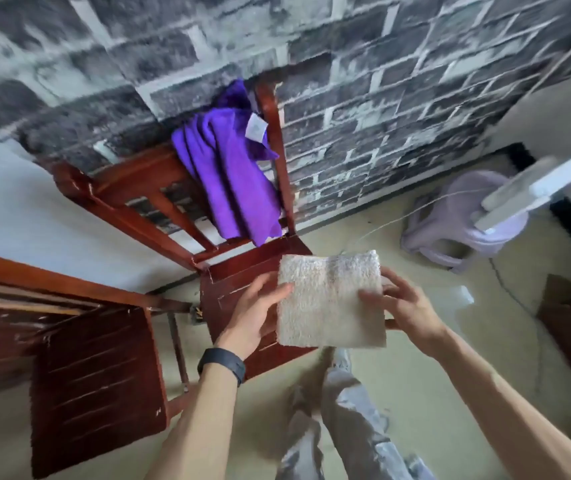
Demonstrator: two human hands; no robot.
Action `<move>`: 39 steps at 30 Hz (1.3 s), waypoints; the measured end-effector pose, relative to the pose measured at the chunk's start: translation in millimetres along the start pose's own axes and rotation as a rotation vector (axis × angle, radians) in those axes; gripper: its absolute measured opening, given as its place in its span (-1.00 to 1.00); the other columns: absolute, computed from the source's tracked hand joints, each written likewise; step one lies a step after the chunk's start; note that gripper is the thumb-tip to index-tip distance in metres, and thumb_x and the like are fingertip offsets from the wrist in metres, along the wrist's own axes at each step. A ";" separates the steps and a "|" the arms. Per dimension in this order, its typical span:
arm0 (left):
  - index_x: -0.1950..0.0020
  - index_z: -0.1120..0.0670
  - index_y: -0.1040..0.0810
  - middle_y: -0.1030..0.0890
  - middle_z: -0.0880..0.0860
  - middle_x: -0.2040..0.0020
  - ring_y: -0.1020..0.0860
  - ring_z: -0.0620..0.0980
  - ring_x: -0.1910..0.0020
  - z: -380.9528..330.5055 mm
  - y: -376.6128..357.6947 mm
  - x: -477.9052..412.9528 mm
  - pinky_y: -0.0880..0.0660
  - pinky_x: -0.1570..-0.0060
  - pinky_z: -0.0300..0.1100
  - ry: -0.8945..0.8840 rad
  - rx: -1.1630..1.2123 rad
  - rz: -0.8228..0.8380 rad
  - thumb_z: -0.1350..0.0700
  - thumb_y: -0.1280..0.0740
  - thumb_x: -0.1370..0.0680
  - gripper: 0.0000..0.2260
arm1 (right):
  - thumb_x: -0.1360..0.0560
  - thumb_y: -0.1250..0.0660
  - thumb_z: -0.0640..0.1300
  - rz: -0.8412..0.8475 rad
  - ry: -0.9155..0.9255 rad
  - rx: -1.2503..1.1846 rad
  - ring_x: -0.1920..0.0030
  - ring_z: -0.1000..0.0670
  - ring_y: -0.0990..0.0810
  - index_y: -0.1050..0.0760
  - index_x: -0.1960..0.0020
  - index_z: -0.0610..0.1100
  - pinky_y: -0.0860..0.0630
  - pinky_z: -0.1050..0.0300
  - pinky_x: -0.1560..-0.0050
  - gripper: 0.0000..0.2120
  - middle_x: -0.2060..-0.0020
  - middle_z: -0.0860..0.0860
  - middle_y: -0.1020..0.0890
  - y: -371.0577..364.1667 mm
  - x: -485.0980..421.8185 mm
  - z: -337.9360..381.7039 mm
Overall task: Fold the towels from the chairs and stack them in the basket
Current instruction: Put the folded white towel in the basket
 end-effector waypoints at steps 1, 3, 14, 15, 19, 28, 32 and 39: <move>-0.19 -0.09 -0.61 -0.69 0.04 -0.12 -0.65 0.02 -0.11 -12.3 -15.8 8.9 -0.56 -0.12 0.07 -0.015 -0.024 0.034 0.10 -0.47 -0.50 -0.72 | -0.46 -0.50 -0.10 -0.048 0.014 -0.022 -0.07 -0.07 -0.68 -0.56 -0.25 0.16 -0.61 0.05 0.17 -0.61 -0.03 -0.13 -0.69 12.3 19.4 7.7; -0.18 -0.07 -0.61 -0.67 0.09 -0.17 -0.64 0.04 -0.11 -36.6 -50.4 26.5 -0.54 -0.07 0.01 -0.055 -0.072 0.108 0.12 -0.46 -0.50 -0.73 | -0.47 -0.50 -0.11 -0.135 0.056 -0.075 -0.01 -0.06 -0.69 -0.57 -0.24 0.14 -0.63 0.01 0.19 -0.62 -0.04 -0.22 -0.66 37.0 60.8 25.1; -0.22 -0.14 -0.58 -0.68 0.05 -0.14 -0.62 0.09 -0.05 -89.9 -324.8 111.9 -0.53 0.06 -0.01 -0.165 -0.443 0.574 0.06 -0.50 -0.45 -0.65 | -0.50 -0.48 -0.16 -0.644 0.248 -0.323 0.20 0.01 -0.67 -0.59 -0.19 0.12 -0.52 0.14 0.36 -0.69 0.12 -0.08 -0.67 220.1 275.8 41.5; -0.23 -0.11 -0.58 -0.68 0.07 -0.13 -0.62 0.08 -0.01 -87.0 -356.4 116.5 -0.51 0.10 -0.06 -0.167 -0.469 0.613 0.09 -0.47 -0.48 -0.67 | -0.50 -0.48 -0.16 -0.695 0.258 -0.342 0.20 -0.01 -0.68 -0.59 -0.19 0.11 -0.54 0.10 0.32 -0.68 0.13 -0.08 -0.69 240.4 292.0 36.3; -0.20 -0.04 -0.60 -0.66 0.14 -0.17 -0.62 0.12 -0.11 -65.1 -488.4 133.8 -0.55 -0.03 -0.02 -0.191 -0.571 0.731 0.13 -0.48 -0.49 -0.71 | -0.50 -0.47 -0.17 -0.890 0.292 -0.428 0.10 -0.09 -0.73 -0.58 -0.21 0.10 -0.63 -0.17 0.08 -0.67 0.06 -0.11 -0.72 329.2 353.0 6.2; -0.22 0.02 -0.56 -0.69 0.07 -0.01 -0.65 -0.02 0.12 -9.2 -733.7 173.1 -0.58 0.23 -0.17 -0.161 -0.649 0.868 0.19 -0.39 -0.56 -0.76 | -0.52 -0.45 -0.17 -1.059 0.335 -0.603 0.08 0.02 -0.73 -0.57 -0.22 0.10 -0.63 0.05 0.29 -0.68 0.03 -0.09 -0.73 518.6 436.0 -38.1; -0.20 0.01 -0.56 -0.69 0.06 -0.04 -0.65 -0.06 0.13 10.9 -797.2 168.5 -0.54 0.34 -0.23 -0.137 -0.690 0.862 0.16 -0.38 -0.58 -0.80 | -0.52 -0.45 -0.16 -1.085 0.305 -0.635 0.06 0.00 -0.73 -0.60 -0.18 0.10 -0.63 0.02 0.25 -0.72 0.02 -0.09 -0.72 579.9 444.6 -50.6; -0.20 0.01 -0.55 -0.69 0.05 -0.08 -0.65 -0.03 0.09 52.2 -891.2 111.4 -0.57 0.25 -0.17 -0.070 -0.787 0.805 0.07 -0.39 -0.58 -0.80 | -0.54 -0.43 -0.10 -1.084 0.183 -0.648 0.07 0.05 -0.73 -0.58 -0.19 0.12 -0.65 0.04 0.23 -0.74 0.02 -0.04 -0.73 687.7 410.8 -80.5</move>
Point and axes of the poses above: each hand's wrist, its own x-axis away from the middle knuckle, its own y-axis out of the back of the hand, z = x × y, the point moved 10 cm from there along -x, towards the middle knuckle
